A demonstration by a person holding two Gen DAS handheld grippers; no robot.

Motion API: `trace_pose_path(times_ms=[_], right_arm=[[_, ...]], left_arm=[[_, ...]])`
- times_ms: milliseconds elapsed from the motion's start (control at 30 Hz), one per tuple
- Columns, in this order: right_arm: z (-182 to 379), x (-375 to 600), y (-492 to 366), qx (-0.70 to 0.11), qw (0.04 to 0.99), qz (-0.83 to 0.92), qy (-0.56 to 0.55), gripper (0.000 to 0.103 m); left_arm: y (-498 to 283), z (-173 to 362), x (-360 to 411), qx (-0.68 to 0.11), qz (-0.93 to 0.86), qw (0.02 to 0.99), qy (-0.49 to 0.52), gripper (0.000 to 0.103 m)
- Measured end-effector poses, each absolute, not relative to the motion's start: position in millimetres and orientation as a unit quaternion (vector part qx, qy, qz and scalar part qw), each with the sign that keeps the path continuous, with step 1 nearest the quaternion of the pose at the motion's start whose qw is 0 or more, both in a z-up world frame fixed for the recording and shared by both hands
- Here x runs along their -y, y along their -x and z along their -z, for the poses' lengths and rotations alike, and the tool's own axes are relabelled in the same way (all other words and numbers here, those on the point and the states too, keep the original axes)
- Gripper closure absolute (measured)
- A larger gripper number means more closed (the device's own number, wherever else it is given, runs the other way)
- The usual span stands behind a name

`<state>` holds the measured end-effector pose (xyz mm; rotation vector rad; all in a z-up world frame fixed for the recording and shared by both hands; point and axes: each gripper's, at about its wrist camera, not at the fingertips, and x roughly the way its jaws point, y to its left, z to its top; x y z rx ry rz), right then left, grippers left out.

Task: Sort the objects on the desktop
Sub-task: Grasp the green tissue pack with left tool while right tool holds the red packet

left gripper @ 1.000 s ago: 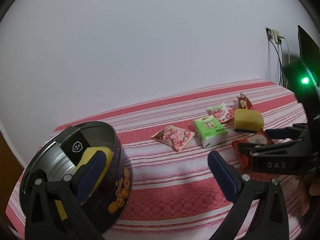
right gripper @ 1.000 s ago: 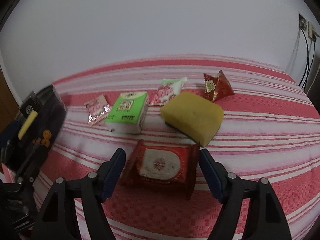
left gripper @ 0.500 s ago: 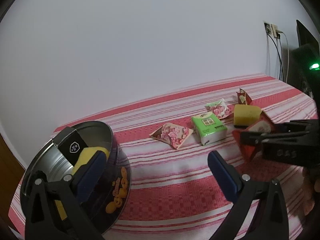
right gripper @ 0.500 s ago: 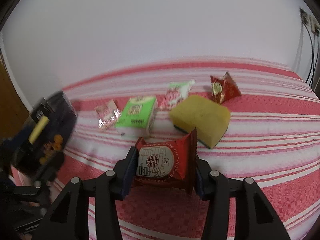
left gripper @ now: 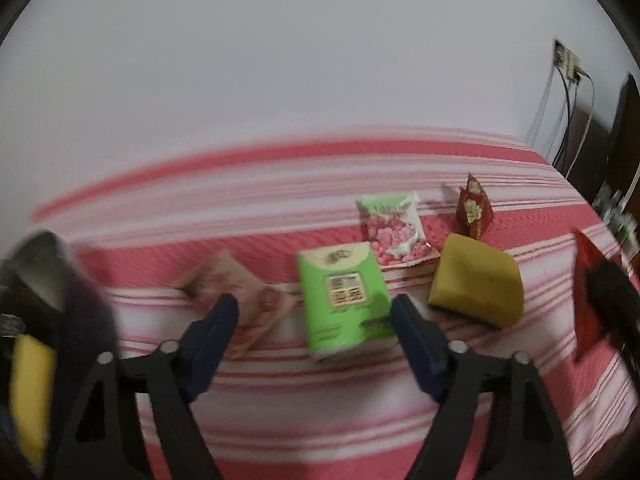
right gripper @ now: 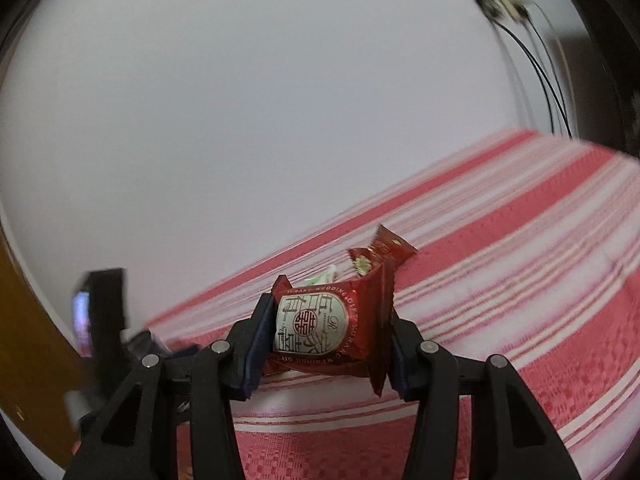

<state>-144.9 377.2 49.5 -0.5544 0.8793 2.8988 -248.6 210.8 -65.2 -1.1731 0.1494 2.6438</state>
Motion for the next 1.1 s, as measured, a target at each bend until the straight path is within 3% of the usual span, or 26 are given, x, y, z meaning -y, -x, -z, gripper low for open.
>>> trace_pose_path(times_ms=[233, 367, 600, 1100], right_arm=[[-44, -384, 152, -0.311, 0.027, -0.931, 0.189, 0.051], [-43, -384, 154, -0.31, 0.025, -0.931, 0.19, 0.051], [-39, -388, 152, -0.322, 0.037, -0.929, 0.181, 0.051], [-66, -348, 120, -0.218, 0.144, -0.962, 0.074, 0.051]], left_arm=[[266, 82, -232, -0.075, -0.894, 0.116, 0.426, 0.031], [265, 84, -224, -0.048, -0.891, 0.128, 0.432, 0.055], [243, 73, -194, 0.022, -0.906, 0.161, 0.39, 0.054], [161, 9, -138, -0.017, -0.98, 0.106, 0.167, 0.054]])
